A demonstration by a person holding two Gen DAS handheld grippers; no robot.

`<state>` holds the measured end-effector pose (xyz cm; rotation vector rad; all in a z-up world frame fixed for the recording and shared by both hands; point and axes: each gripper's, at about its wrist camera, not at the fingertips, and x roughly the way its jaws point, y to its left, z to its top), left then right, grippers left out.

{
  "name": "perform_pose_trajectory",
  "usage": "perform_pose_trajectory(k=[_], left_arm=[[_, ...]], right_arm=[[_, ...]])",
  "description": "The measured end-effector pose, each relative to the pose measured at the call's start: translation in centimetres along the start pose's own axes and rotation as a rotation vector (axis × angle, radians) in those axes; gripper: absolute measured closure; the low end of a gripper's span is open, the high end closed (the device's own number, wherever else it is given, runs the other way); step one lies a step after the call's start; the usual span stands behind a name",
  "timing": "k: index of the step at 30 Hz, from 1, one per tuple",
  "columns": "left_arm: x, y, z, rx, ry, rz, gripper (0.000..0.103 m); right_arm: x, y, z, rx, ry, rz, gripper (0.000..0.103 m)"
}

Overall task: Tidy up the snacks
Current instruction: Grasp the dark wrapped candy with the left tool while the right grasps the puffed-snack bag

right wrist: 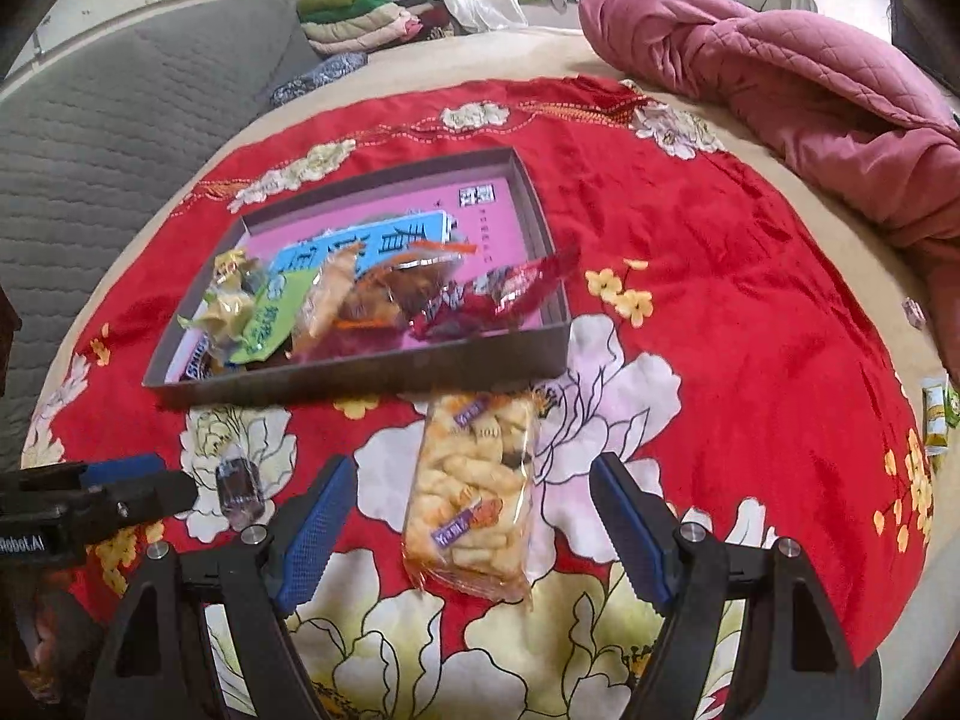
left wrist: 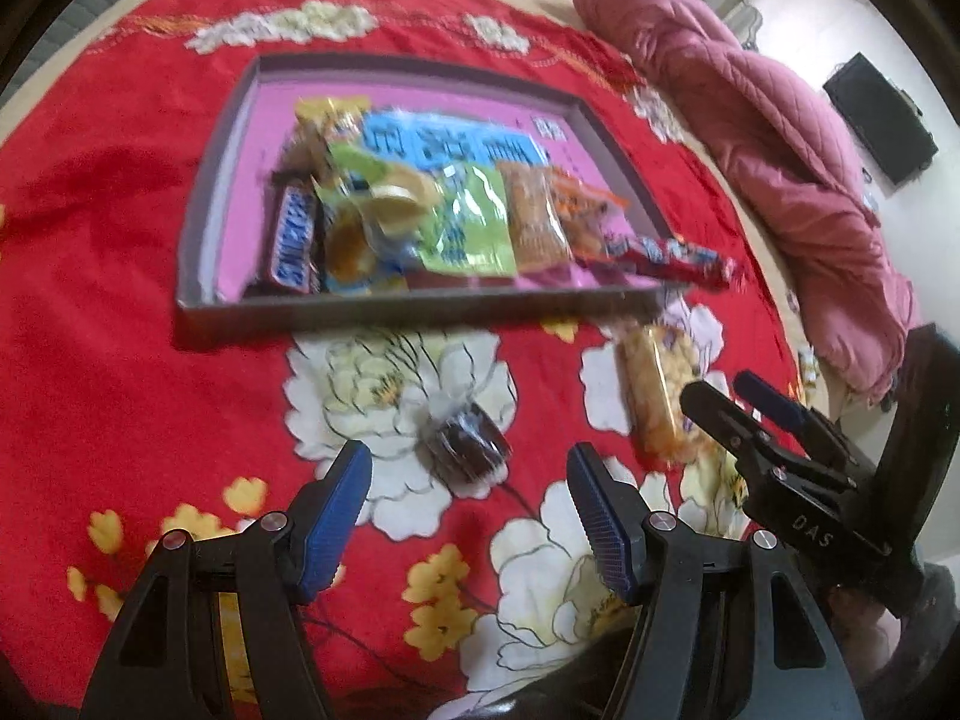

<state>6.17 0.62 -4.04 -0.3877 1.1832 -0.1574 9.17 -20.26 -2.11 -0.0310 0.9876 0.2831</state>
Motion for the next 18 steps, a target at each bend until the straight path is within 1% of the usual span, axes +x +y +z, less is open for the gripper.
perform_pose_trajectory(k=[4, 14, 18], left_arm=[[0.8, -0.1, -0.4, -0.009, 0.024, -0.005, 0.034], [2.0, 0.4, 0.0, -0.068, 0.030, -0.021, 0.034], [2.8, 0.1, 0.1, -0.081, 0.038, -0.014, 0.034]], right_arm=[[0.6, 0.0, -0.3, -0.006, 0.022, -0.005, 0.024], [2.0, 0.3, -0.7, -0.018, 0.048, -0.005, 0.024], [2.7, 0.2, -0.7, -0.020, 0.055, -0.009, 0.024]])
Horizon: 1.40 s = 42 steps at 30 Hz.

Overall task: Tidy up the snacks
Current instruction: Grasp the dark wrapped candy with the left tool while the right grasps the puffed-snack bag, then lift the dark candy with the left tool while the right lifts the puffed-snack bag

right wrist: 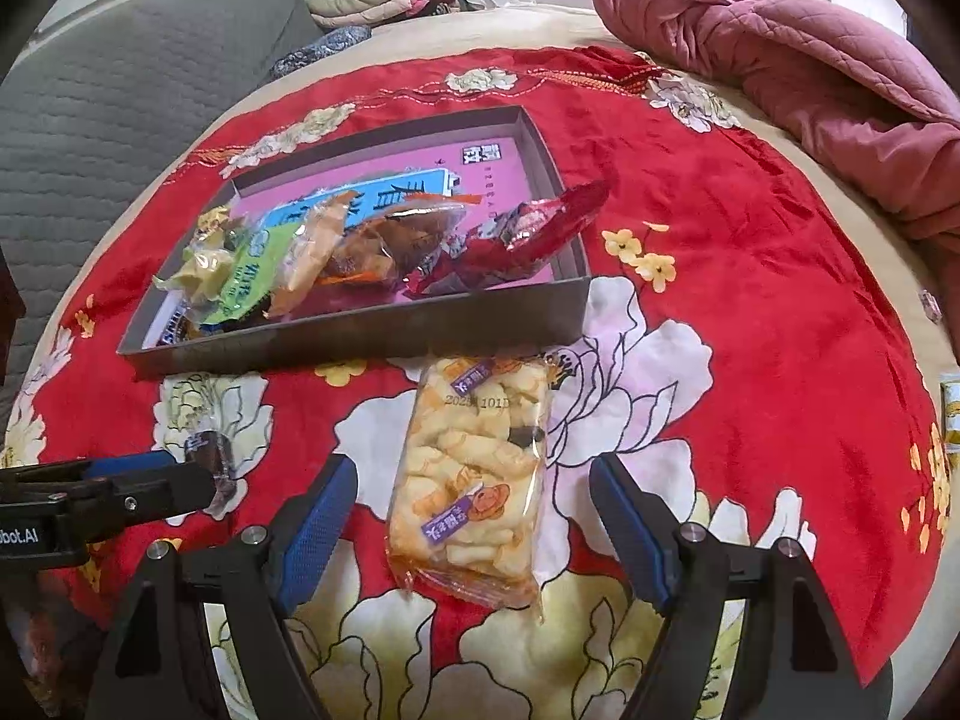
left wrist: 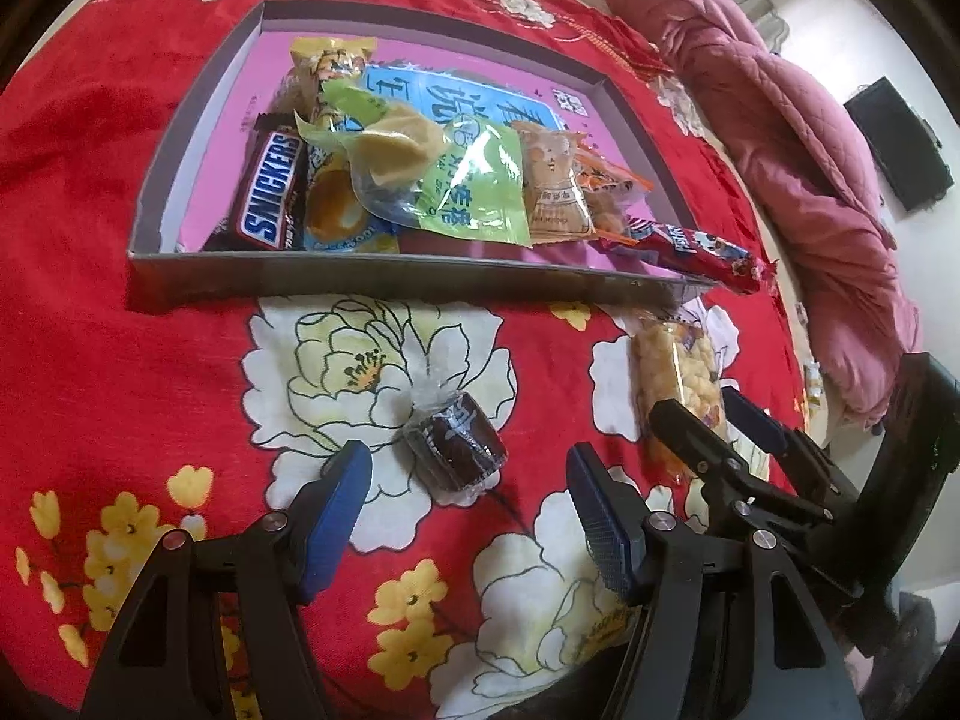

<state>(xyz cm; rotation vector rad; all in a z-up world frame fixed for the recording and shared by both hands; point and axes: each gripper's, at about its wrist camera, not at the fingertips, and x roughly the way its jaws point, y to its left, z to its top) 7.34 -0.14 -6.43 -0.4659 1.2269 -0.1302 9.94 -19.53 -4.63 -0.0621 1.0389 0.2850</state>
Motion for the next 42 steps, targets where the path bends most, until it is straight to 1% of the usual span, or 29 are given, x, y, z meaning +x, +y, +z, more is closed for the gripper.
perform_pose_trajectory(k=[5, 6, 7, 8, 9, 12, 14, 17, 19, 27, 32, 38, 41, 42], left_arm=[[0.9, -0.6, -0.1, 0.005, 0.012, 0.008, 0.034], [1.1, -0.7, -0.1, 0.003, 0.013, 0.007, 0.034], [1.2, -0.9, -0.1, 0.000, 0.011, 0.011, 0.036], [1.3, -1.0, 0.0, -0.001, 0.006, 0.017, 0.039], [1.4, -1.1, 0.0, -0.002, 0.003, 0.025, 0.044], [1.8, -1.4, 0.2, -0.005, -0.004, 0.043, 0.046], [2.0, -1.6, 0.1, 0.003, -0.007, 0.054, 0.049], [2.2, -1.6, 0.1, 0.016, -0.009, 0.075, 0.065], [2.4, -1.5, 0.1, 0.021, -0.009, 0.089, 0.072], [2.0, -1.1, 0.1, 0.024, -0.008, 0.050, 0.072], [0.8, -0.8, -0.3, 0.017, -0.014, 0.025, 0.072], [-1.3, 0.0, 0.1, -0.002, -0.051, 0.010, 0.072], [-2.2, 0.3, 0.4, -0.009, -0.075, 0.013, 0.072], [-2.5, 0.4, 0.5, -0.012, -0.080, 0.010, 0.072]], right_arm=[[1.0, -0.2, -0.2, 0.001, 0.013, -0.006, 0.024], [1.1, -0.3, -0.2, 0.001, 0.015, -0.006, 0.025], [1.3, -0.3, -0.3, -0.002, 0.016, -0.011, 0.029], [1.4, -0.4, -0.2, -0.006, 0.016, -0.015, 0.034], [1.5, -0.4, -0.3, -0.012, 0.017, -0.023, 0.037], [1.6, -0.1, -0.3, -0.027, 0.016, -0.004, 0.048], [1.6, 0.3, -0.4, -0.057, 0.015, -0.013, 0.050], [1.5, 0.2, -0.4, -0.058, 0.013, -0.005, 0.051], [1.5, 0.1, -0.4, -0.055, 0.013, 0.002, 0.051], [0.8, 0.6, -0.5, -0.076, 0.004, 0.012, 0.052], [-0.2, 0.5, -0.4, -0.070, -0.011, 0.032, 0.055], [-0.8, 0.5, -0.3, -0.063, -0.023, 0.050, 0.055], [-1.4, 0.4, -0.3, -0.048, -0.022, 0.088, 0.055], [-1.6, 0.6, -0.4, -0.053, -0.028, 0.088, 0.055]])
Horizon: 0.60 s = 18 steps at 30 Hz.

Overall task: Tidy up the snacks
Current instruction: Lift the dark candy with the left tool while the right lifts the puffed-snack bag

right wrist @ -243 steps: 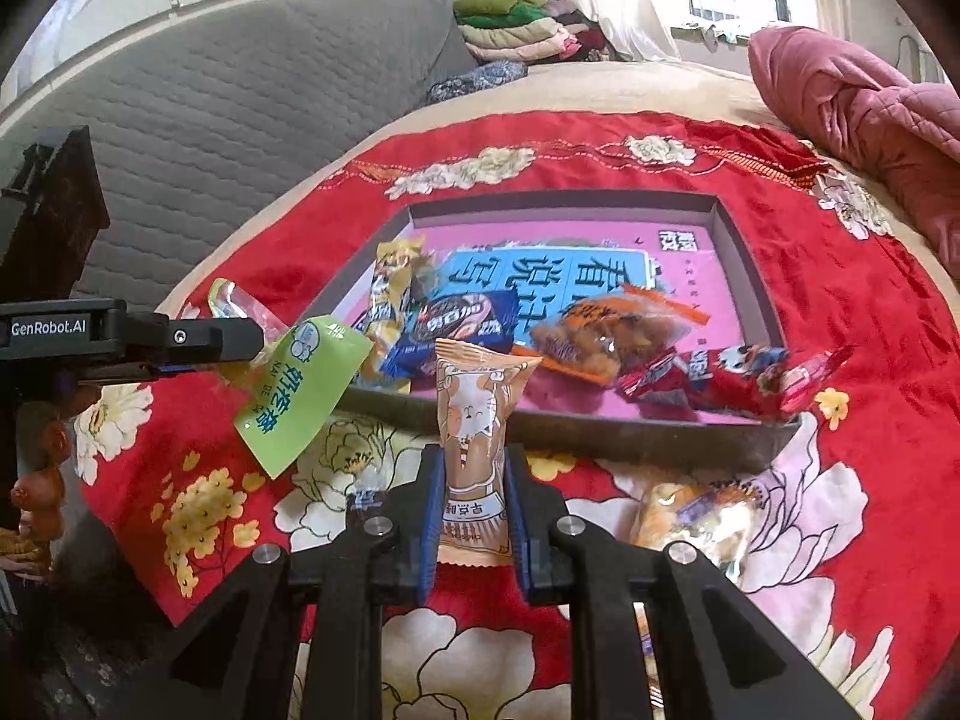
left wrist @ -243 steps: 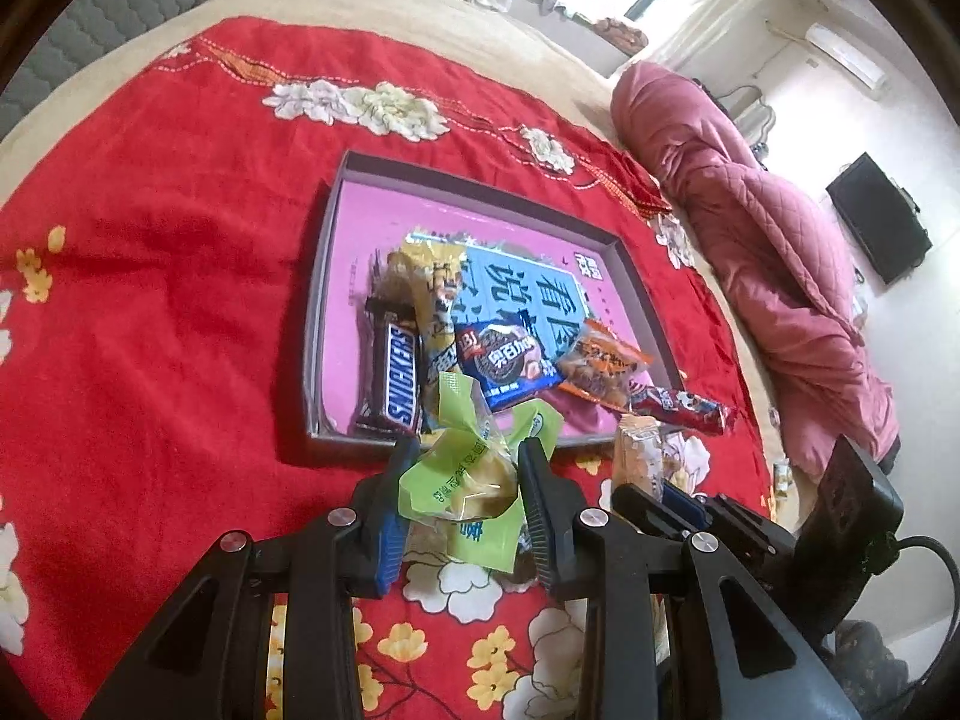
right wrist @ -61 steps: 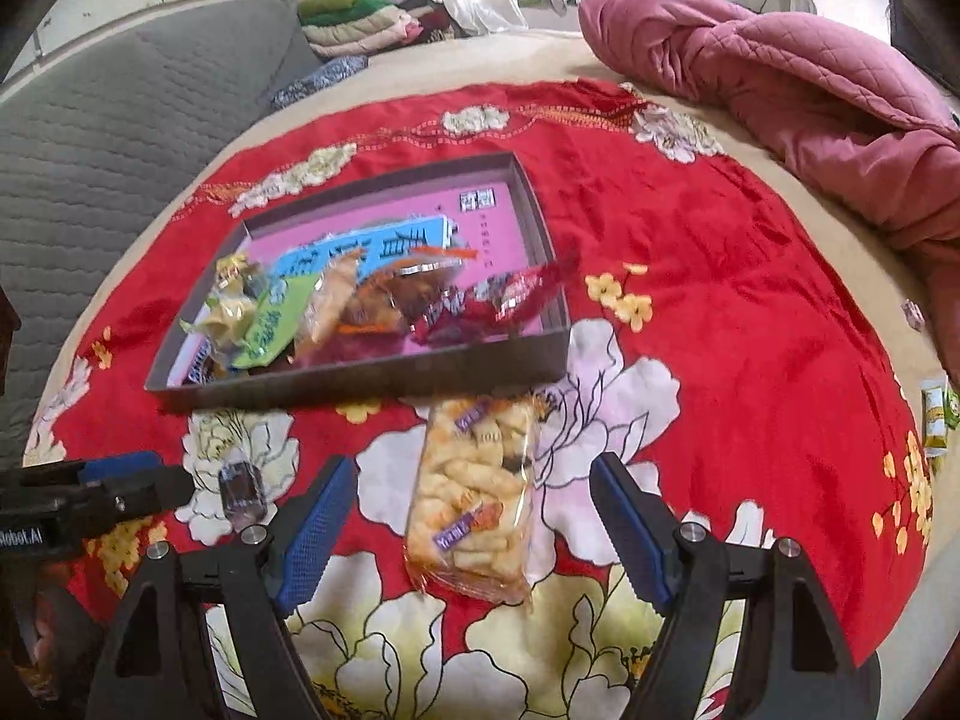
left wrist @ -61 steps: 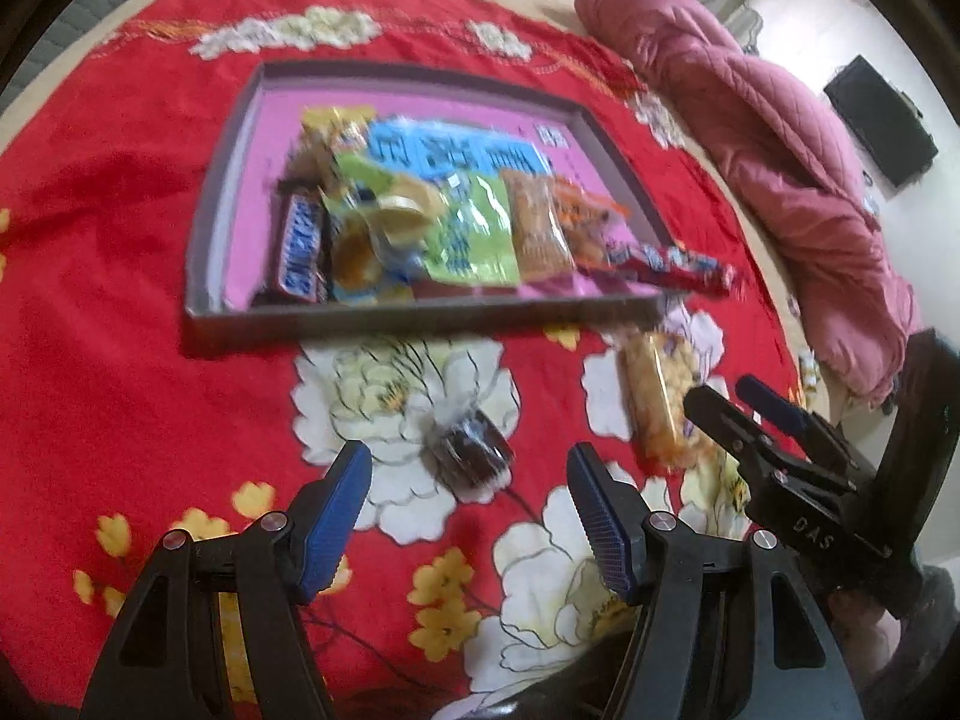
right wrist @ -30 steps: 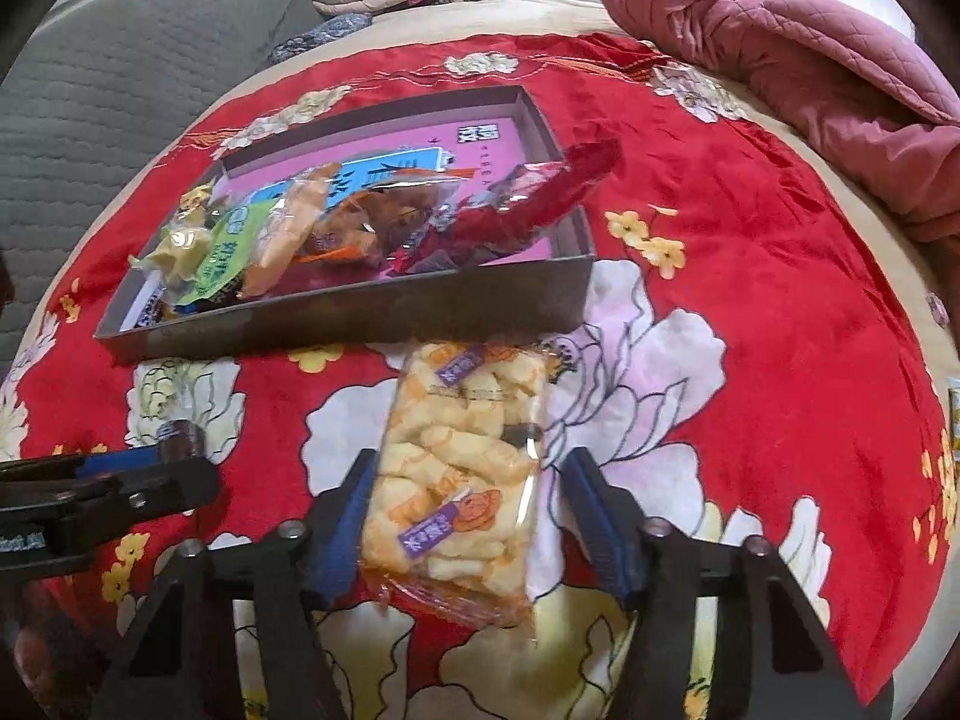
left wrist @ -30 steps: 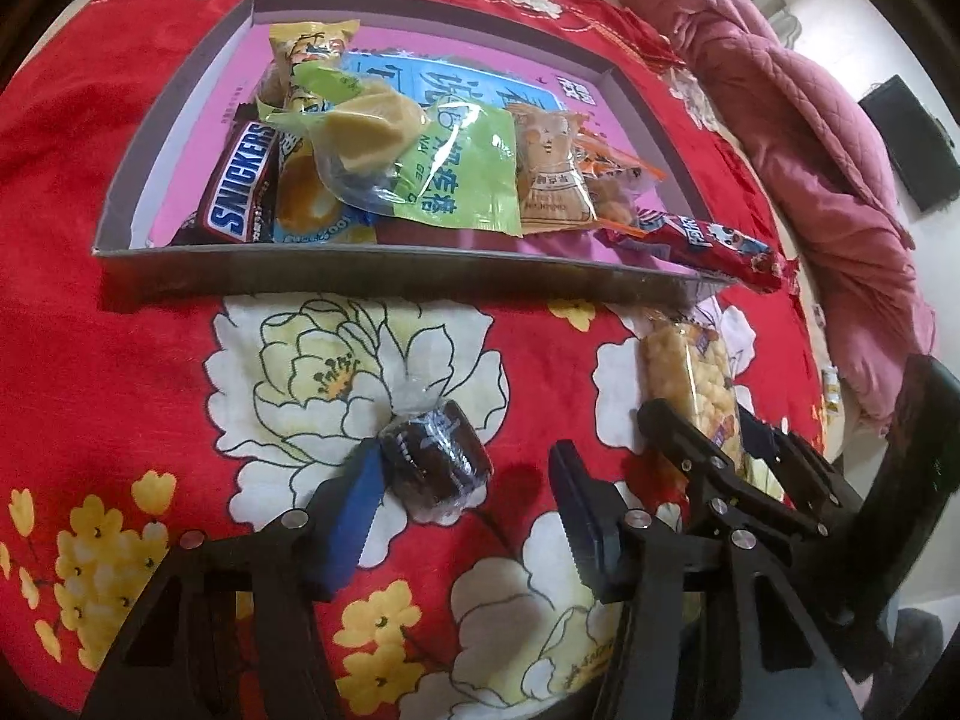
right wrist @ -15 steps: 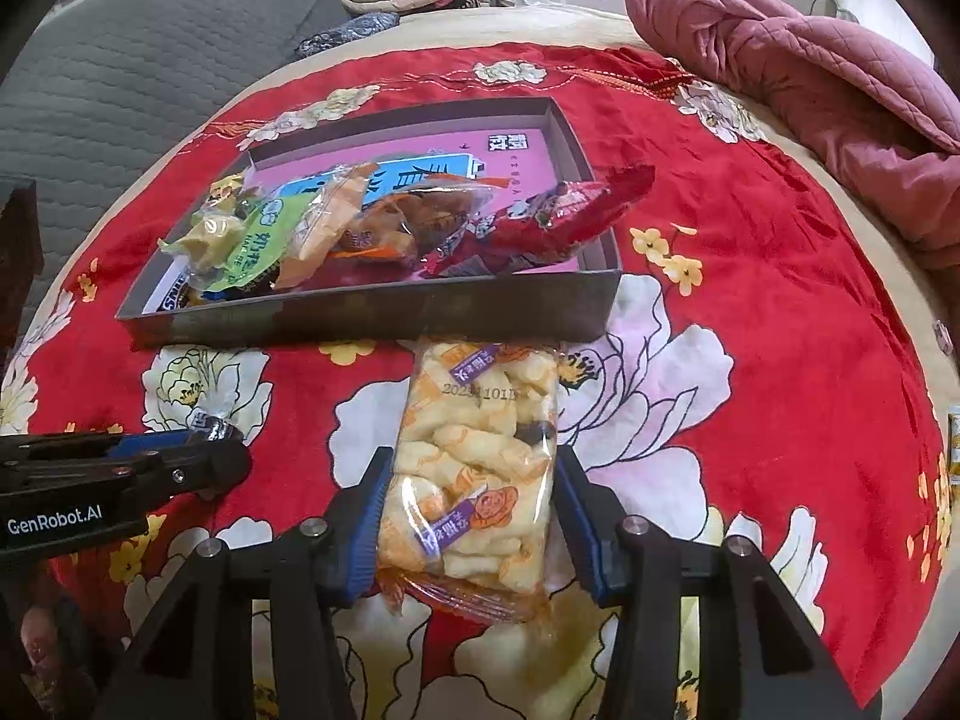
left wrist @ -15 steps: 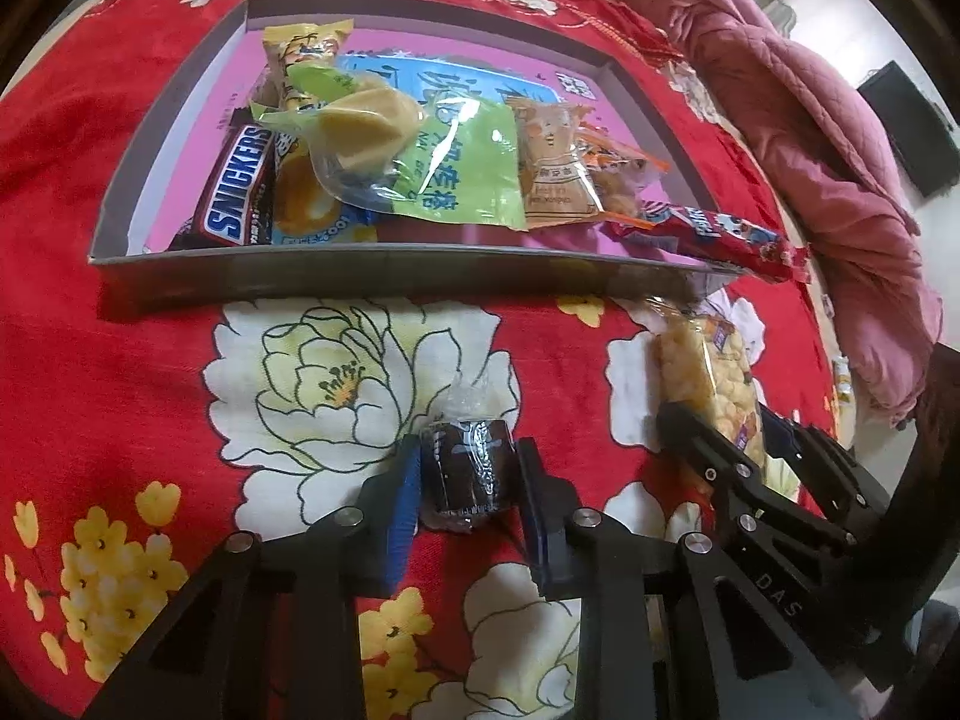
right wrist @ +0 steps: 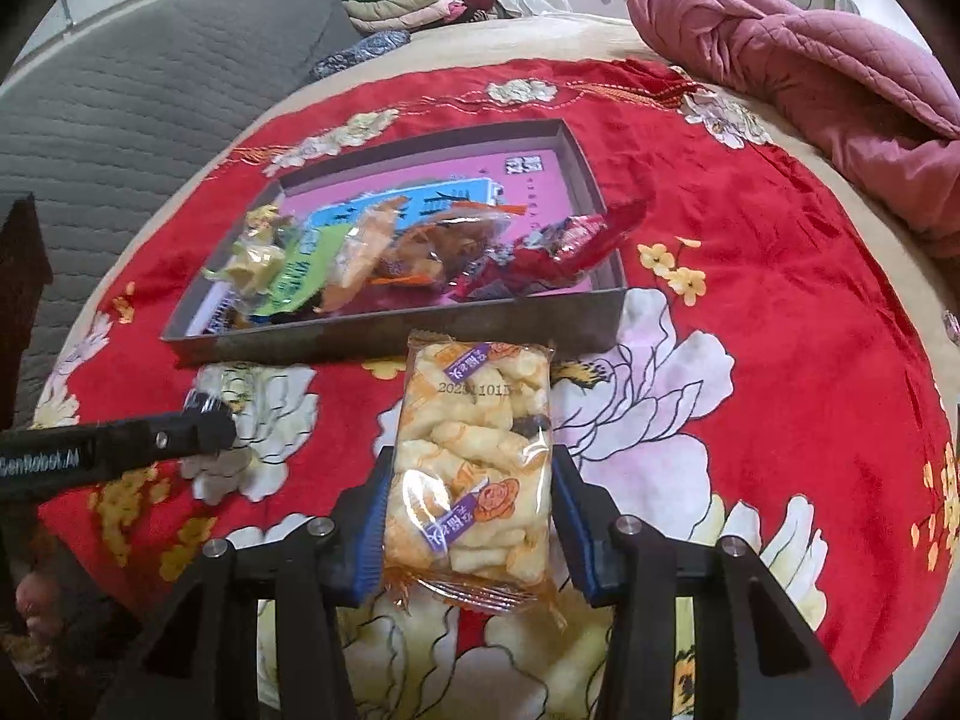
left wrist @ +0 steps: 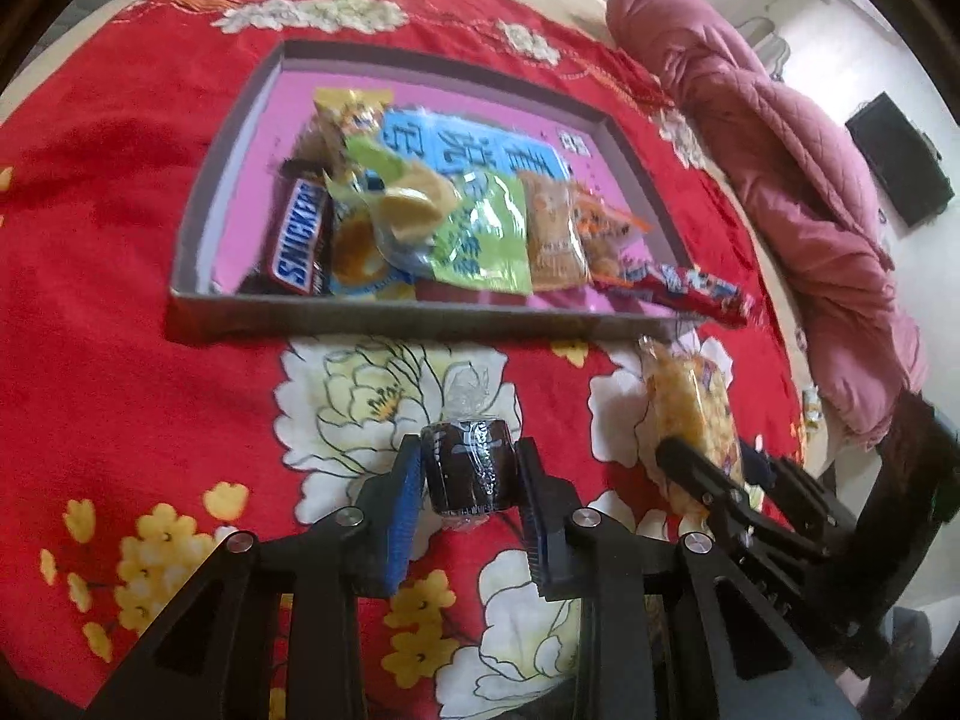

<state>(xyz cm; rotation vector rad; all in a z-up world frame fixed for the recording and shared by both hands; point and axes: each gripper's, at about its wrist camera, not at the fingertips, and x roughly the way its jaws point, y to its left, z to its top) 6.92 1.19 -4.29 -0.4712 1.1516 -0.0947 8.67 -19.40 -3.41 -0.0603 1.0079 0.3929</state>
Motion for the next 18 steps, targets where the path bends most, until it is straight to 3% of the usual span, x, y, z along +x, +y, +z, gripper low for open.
perform_pose_trajectory(k=[8, 18], left_arm=[[-2.3, 0.7, 1.1, -0.007, -0.072, 0.011, 0.072], [-3.7, 1.1, 2.9, 0.005, -0.148, 0.042, 0.072]], right_arm=[[-2.3, 1.8, 1.0, -0.050, -0.107, 0.047, 0.055], [-3.0, 1.9, 3.7, -0.020, -0.174, 0.063, 0.055]])
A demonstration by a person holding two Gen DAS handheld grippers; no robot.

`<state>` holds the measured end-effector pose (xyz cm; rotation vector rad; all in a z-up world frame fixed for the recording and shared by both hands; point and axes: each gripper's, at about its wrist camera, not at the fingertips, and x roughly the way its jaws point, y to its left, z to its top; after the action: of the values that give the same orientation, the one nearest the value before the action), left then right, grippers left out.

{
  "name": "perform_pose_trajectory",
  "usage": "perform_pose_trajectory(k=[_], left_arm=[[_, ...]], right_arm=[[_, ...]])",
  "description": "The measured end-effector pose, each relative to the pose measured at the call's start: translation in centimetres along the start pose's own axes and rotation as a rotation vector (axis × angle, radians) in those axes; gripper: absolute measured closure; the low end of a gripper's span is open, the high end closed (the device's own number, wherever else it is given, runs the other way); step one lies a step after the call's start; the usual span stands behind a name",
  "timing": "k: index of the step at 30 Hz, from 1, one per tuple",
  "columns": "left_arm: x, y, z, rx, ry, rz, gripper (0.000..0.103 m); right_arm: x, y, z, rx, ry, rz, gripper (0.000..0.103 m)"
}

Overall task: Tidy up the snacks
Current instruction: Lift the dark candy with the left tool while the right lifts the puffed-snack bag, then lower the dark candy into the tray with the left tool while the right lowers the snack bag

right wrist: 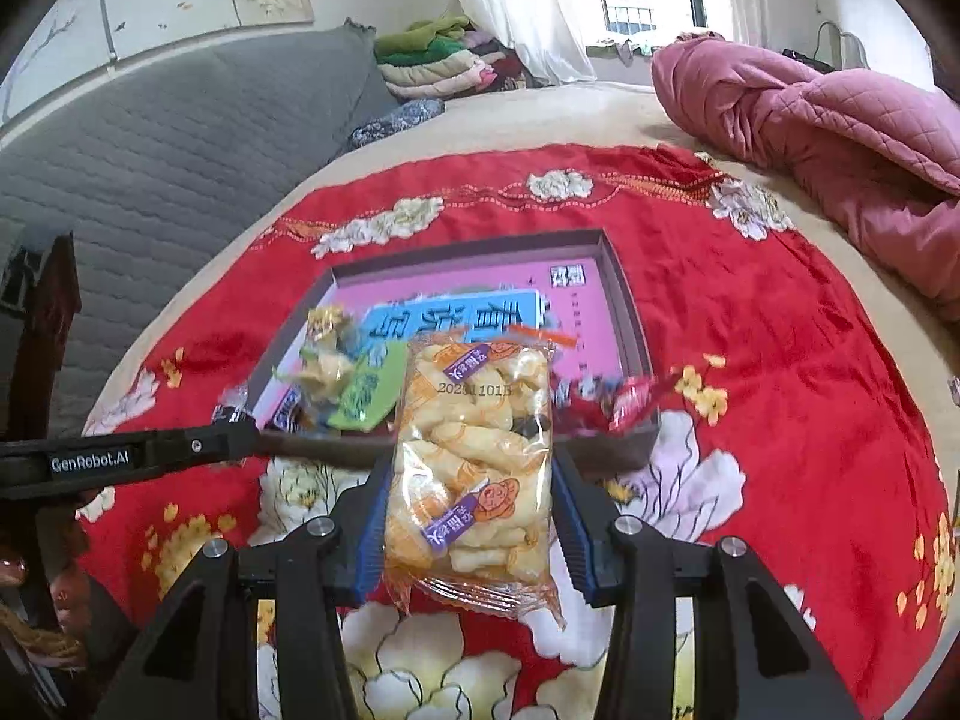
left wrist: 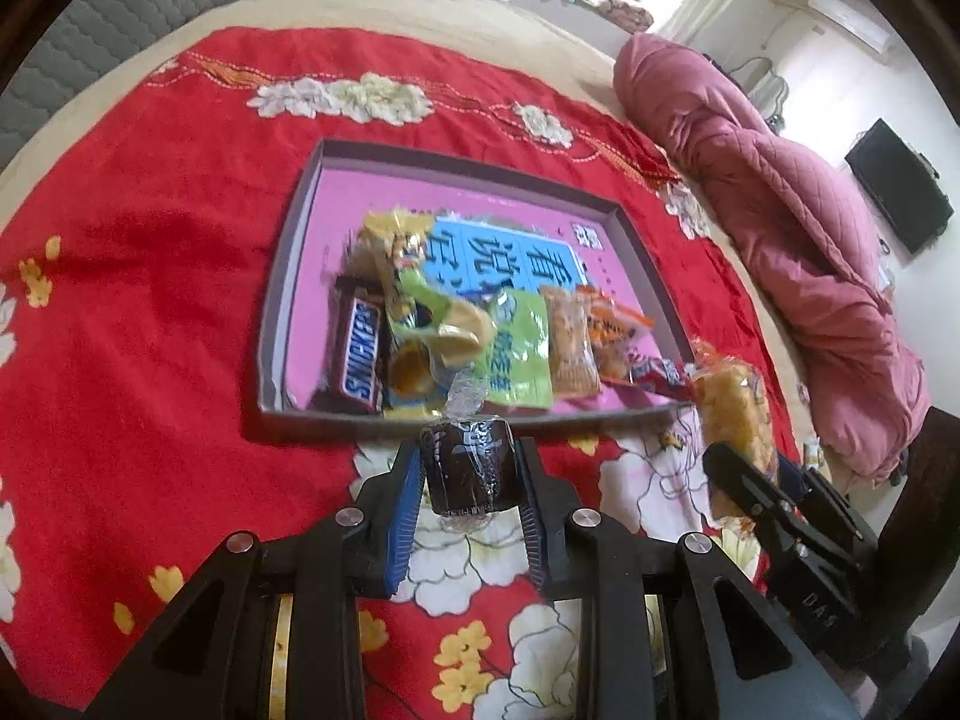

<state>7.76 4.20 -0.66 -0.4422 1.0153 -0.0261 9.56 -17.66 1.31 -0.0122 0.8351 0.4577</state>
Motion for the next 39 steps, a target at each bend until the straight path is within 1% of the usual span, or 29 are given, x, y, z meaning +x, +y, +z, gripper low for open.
perform_pose_trajectory(k=[7, 16, 22, 28, 39], left_arm=[[-0.3, 1.5, 1.6, -0.024, -0.035, 0.011, 0.072], [0.3, 3.1, 3.5, -0.036, -0.063, 0.049, 0.072], [1.3, 3.6, 4.4, -0.031, -0.065, 0.069, 0.072], [2.4, 3.5, 5.1, -0.025, -0.063, 0.067, 0.072], [4.1, 3.5, 5.2, -0.017, -0.043, 0.075, 0.072]], right_arm=[[0.0, -0.5, 2.2, 0.025, -0.053, -0.019, 0.055], [0.9, -0.2, 3.9, 0.031, -0.076, -0.021, 0.055], [1.7, 0.0, 4.4, 0.035, -0.078, -0.028, 0.055], [2.1, -0.1, 4.6, 0.035, -0.075, -0.036, 0.055], [3.4, -0.4, 4.7, 0.045, -0.058, -0.061, 0.055]])
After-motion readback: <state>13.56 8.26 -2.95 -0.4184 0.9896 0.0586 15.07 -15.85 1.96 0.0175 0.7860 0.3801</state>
